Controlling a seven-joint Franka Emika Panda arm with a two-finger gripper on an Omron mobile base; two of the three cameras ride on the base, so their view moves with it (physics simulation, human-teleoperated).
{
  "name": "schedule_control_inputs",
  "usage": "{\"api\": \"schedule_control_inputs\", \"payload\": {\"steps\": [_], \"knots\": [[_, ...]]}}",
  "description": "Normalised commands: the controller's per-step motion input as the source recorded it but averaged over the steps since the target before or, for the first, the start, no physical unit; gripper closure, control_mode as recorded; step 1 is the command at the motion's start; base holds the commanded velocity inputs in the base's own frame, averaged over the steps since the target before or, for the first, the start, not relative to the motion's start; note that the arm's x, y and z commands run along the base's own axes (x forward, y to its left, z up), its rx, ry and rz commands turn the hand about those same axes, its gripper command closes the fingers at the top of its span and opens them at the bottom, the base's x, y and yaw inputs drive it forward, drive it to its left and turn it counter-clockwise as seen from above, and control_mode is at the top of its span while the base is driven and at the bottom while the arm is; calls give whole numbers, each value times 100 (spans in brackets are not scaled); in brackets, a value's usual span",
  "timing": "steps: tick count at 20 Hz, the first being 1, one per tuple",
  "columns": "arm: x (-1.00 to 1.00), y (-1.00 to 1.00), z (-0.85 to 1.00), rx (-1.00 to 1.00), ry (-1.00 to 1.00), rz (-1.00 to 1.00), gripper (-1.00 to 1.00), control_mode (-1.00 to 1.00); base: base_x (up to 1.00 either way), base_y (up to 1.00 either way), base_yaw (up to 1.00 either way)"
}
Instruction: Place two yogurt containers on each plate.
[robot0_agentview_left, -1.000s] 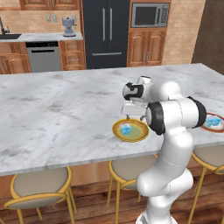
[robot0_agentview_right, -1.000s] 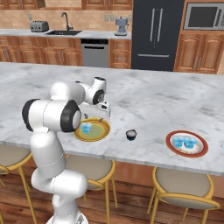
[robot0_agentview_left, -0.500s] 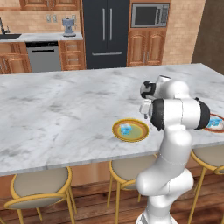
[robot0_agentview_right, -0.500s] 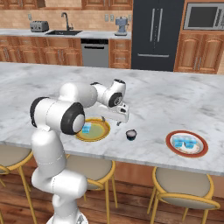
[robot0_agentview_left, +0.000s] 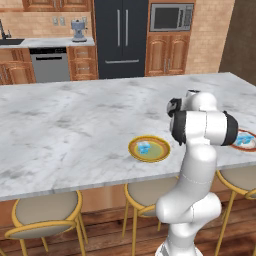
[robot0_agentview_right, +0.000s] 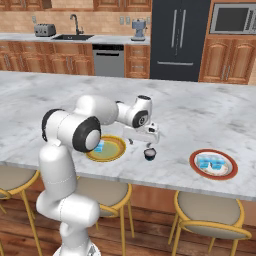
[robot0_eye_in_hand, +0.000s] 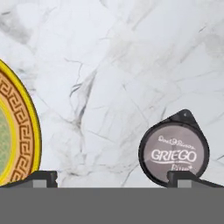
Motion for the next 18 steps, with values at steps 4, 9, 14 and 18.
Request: {"api": "schedule_control_inputs", "payload": {"steps": [4,9,14,18], "knots": [[0,-21,-6,-7,-12,0,-100,-100,0,0,0],[0,-31,-14,-4,-4,-3,-100,-100,0,0,0],[0,-36,-14,0,0,-2,-100,-100,0,0,0],[0,-24,0,0,0,0,-100,-100,0,0,0]]}}
